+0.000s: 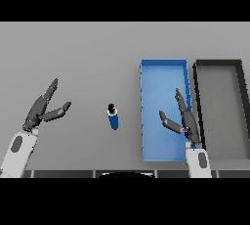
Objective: Pick up the blue pipe and place it into the blue bin.
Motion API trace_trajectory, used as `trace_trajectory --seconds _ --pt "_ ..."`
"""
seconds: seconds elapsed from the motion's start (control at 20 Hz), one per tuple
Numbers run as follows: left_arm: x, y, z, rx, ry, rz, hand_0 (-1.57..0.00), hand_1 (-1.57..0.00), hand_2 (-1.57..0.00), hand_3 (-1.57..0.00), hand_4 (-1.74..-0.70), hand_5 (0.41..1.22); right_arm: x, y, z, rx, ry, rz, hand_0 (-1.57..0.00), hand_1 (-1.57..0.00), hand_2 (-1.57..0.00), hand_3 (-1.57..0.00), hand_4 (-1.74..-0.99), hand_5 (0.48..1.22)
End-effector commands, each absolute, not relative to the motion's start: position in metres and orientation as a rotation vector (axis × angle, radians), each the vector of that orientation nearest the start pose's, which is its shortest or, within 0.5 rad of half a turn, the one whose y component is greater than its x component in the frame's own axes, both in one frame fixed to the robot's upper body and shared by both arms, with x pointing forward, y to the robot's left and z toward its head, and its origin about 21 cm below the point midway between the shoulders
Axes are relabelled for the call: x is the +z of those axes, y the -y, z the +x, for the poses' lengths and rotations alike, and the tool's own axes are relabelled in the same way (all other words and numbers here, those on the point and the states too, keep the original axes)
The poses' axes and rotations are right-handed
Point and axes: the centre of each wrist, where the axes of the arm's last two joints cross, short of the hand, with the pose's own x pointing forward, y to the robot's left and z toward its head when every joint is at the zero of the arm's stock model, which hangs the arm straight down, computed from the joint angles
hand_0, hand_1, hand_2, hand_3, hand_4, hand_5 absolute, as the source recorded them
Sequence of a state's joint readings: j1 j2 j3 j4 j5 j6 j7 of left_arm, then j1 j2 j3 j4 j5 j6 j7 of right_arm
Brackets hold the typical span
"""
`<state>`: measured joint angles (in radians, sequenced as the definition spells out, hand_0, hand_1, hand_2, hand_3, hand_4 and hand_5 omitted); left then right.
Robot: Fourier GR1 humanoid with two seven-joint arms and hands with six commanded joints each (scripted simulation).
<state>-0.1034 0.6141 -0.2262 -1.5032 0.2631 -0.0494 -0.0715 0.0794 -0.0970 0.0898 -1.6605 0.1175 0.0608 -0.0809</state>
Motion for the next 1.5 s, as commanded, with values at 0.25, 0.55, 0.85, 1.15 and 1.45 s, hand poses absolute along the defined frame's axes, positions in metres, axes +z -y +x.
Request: trace_trajectory --seconds 0.25,0.55,0.85,1.15,1.45 --pt "0.047 -0.321 0.267 -0.556 1.544 -0.003 0.0 0.0 0.0 0.0 -1.09 0.605 0.012 0.237 0.222 0.314 1.632 -0.12 0.0 0.0 0.0 0.0 -1.185 0.597" --pt "0.045 -0.289 0.242 -0.728 1.491 -0.224 0.0 0.0 0.0 0.0 -1.12 0.514 0.012 0.235 0.226 0.345 1.641 -0.106 0.0 0.0 0.0 0.0 -1.205 0.611" --pt "0.029 -0.243 0.233 -0.823 1.47 -0.296 0.0 0.0 0.0 0.0 -1.18 0.469 0.012 0.234 0.224 0.332 1.638 -0.094 0.0 0.0 0.0 0.0 -1.221 0.618" --pt "0.008 -0.207 0.242 -0.811 1.441 -0.331 0.0 0.0 0.0 0.0 -1.21 0.468 0.015 0.229 0.22 0.33 1.638 -0.109 0.0 0.0 0.0 0.0 -1.229 0.622" --pt "-0.01 -0.179 0.261 -0.832 1.411 -0.354 0.0 0.0 0.0 0.0 -1.15 0.459 0.015 0.235 0.217 0.319 1.647 -0.114 0.0 0.0 0.0 0.0 -1.206 0.606"
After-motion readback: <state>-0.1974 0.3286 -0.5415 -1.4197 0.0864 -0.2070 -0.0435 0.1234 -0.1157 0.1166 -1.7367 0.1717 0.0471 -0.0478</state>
